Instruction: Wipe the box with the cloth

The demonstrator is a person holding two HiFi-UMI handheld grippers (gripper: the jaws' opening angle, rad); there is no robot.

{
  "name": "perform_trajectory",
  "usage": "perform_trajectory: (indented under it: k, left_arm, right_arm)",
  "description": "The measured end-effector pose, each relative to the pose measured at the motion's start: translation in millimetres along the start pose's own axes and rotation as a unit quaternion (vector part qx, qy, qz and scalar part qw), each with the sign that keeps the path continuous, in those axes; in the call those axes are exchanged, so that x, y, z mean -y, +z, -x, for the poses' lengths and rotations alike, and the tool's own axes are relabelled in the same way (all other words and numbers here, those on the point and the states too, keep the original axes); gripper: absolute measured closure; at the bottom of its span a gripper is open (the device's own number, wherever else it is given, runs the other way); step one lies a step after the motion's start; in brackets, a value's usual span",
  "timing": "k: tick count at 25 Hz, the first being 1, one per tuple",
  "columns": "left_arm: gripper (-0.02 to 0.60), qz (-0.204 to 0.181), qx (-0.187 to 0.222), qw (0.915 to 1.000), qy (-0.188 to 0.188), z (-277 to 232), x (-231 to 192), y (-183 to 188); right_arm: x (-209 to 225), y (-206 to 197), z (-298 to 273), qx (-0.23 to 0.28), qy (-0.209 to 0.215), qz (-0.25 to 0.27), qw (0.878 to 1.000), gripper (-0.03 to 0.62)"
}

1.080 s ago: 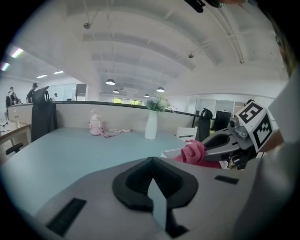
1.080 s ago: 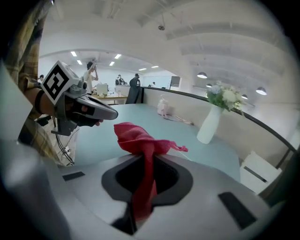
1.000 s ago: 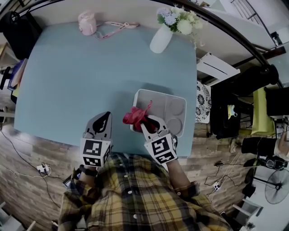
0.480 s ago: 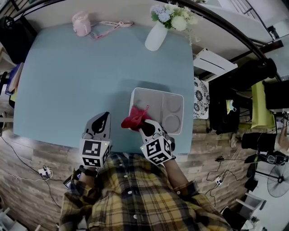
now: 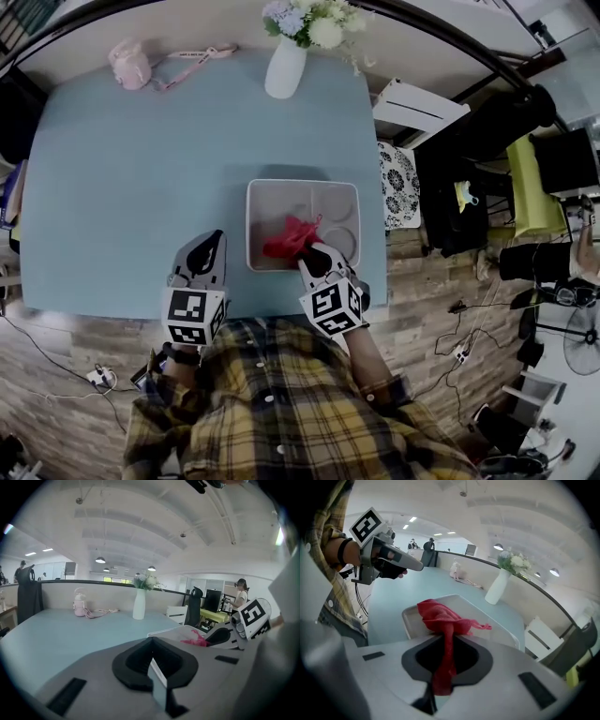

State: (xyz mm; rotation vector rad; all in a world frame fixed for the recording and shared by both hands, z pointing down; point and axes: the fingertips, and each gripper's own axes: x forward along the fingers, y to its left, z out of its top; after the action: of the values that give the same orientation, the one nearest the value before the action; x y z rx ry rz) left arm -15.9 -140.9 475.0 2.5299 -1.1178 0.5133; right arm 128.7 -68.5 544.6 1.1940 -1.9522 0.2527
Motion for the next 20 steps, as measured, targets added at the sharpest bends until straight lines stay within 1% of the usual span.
perform_trajectory:
  k: [8,15,20]
  left_arm:
    - [0.588,-0.009,-0.002,0.9998,-0.017,-9,22,3]
    - [0.588,-0.014,-0.004,0.9996,-0.025,-14,35,3]
    - [0.588,-0.017,-0.002,0.9995,-0.027,-18,41,6]
  right_arm:
    - [25,-16,22,0.000,-0.040,-0.016,0.999,0.549]
    - [68,-63,43,-0.040,-0.095,-0.046,0.994,0.549]
    - [86,-77,56,-0.040,-0.115,-0.064,0.990,0.549]
